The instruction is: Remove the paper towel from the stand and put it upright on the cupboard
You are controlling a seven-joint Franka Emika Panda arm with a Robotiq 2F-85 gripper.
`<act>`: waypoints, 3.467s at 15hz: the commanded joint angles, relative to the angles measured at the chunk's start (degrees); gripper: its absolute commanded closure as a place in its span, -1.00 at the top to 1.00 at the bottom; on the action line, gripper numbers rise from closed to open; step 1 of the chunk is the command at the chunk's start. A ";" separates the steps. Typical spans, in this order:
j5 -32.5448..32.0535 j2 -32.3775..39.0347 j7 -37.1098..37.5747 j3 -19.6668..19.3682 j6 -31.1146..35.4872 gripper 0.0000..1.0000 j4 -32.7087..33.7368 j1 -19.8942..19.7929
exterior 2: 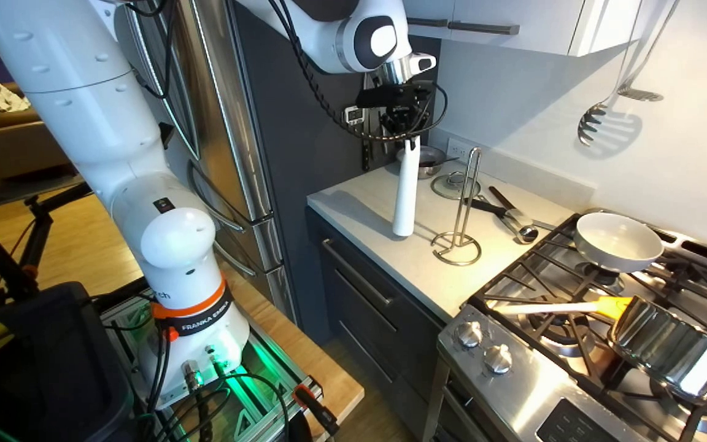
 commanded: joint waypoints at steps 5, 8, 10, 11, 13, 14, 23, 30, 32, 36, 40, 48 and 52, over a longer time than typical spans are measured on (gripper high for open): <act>-0.52 -2.66 1.21 0.20 0.81 0.50 -1.51 -0.24; -0.12 -3.02 1.05 0.07 0.63 0.93 -1.71 -0.32; -0.02 -3.10 1.09 0.02 0.63 1.00 -1.88 -0.41; 0.00 -3.17 1.10 -0.01 0.60 1.00 -1.91 -0.44; 0.68 -3.37 0.54 -0.13 0.39 1.00 -1.89 -0.37; 0.72 -3.39 0.52 -0.14 0.40 1.00 -1.92 -0.37; 1.63 -3.58 0.05 -0.15 -0.83 1.00 -1.67 -0.29; 5.70 -1.45 -1.94 -0.41 -3.81 1.00 -1.94 0.10; 7.33 -0.14 -3.01 -0.62 -3.76 1.00 -2.50 -0.02; 6.74 0.83 -1.92 -0.26 -3.39 1.00 -2.42 -0.29; 6.73 1.23 -1.91 -0.19 -3.36 1.00 -2.13 -0.32; 12.68 11.65 2.85 -0.65 14.24 1.00 2.00 -1.24; 9.51 18.42 11.03 -0.85 17.76 1.00 6.91 -0.50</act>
